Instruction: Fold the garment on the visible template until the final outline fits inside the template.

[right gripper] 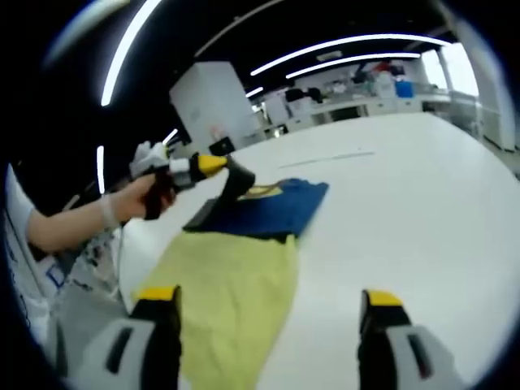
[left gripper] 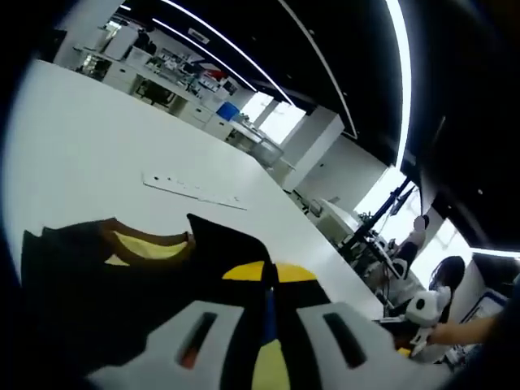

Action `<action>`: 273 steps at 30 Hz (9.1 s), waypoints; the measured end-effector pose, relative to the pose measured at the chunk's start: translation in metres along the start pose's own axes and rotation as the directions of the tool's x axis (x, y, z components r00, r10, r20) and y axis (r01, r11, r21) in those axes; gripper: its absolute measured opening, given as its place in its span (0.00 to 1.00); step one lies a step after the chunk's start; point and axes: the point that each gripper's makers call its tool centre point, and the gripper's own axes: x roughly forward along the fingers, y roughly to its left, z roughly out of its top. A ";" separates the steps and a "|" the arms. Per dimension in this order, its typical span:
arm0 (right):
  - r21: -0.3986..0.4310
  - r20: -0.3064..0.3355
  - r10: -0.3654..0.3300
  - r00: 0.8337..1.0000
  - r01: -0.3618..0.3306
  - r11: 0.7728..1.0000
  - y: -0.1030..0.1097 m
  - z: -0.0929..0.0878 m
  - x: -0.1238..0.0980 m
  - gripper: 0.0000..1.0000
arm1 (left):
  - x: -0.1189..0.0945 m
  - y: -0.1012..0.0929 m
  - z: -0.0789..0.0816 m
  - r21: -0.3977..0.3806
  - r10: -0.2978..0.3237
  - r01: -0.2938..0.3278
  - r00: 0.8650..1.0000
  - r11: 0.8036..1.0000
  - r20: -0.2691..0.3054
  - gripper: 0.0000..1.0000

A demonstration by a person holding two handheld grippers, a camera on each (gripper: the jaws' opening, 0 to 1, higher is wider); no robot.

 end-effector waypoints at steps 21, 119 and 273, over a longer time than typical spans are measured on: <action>0.055 0.006 -0.039 0.999 0.039 0.998 -0.015 -0.012 -0.010 0.91 | 0.059 -0.014 -0.094 0.022 -0.020 0.026 0.971 0.999 -0.239 0.00; -0.133 -0.074 0.004 0.997 -0.013 0.991 0.023 -0.033 -0.035 0.87 | -0.267 0.018 -0.143 0.457 0.281 -0.106 0.900 0.883 -0.333 0.92; 0.107 -0.069 -0.061 0.996 0.068 0.992 -0.077 0.094 0.118 0.00 | -0.144 0.177 -0.009 0.045 0.417 -0.414 0.900 0.909 -0.128 0.00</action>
